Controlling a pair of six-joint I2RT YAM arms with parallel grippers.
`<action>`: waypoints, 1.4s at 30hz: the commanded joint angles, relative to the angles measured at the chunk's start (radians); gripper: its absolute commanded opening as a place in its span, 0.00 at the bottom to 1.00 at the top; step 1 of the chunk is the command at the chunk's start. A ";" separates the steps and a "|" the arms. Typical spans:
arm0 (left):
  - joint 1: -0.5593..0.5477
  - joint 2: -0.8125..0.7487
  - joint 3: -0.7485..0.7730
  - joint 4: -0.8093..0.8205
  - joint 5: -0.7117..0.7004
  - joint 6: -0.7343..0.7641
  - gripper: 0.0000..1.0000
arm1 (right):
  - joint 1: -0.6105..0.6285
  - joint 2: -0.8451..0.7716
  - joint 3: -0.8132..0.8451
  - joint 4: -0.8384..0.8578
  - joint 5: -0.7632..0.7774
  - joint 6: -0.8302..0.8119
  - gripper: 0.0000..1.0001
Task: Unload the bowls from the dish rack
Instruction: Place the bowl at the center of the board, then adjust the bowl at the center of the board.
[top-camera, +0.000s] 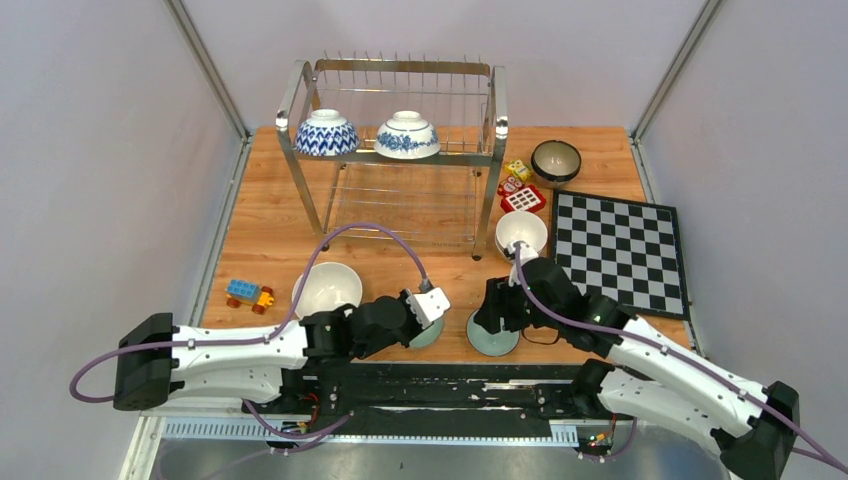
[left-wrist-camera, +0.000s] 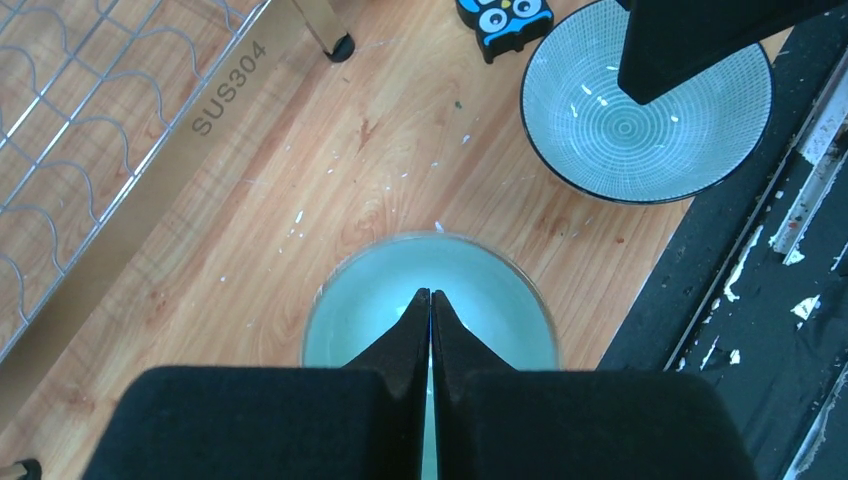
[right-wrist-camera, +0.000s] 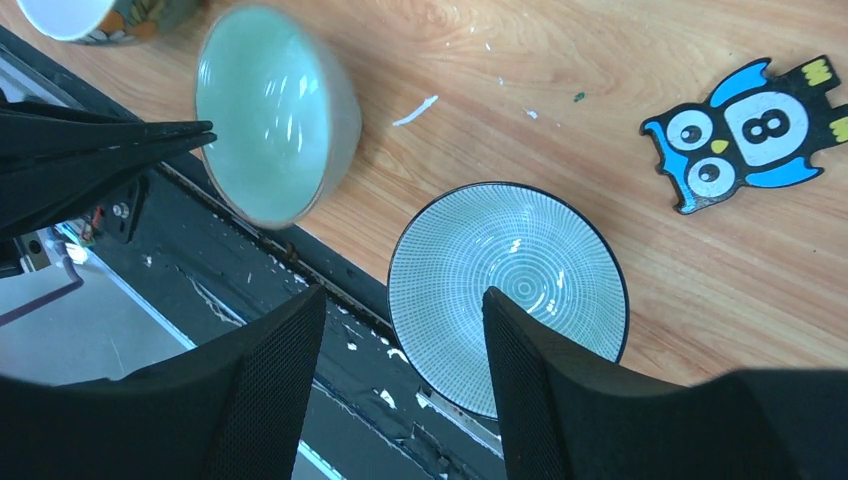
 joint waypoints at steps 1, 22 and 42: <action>-0.010 -0.023 -0.039 0.060 -0.027 -0.031 0.00 | -0.011 0.064 0.054 -0.016 -0.058 -0.037 0.63; -0.010 -0.443 -0.059 -0.321 -0.228 -0.539 0.84 | 0.007 0.607 0.369 0.000 -0.139 -0.181 0.59; -0.010 -0.543 0.096 -0.850 -0.458 -1.018 1.00 | 0.061 0.924 0.499 -0.011 -0.071 -0.137 0.30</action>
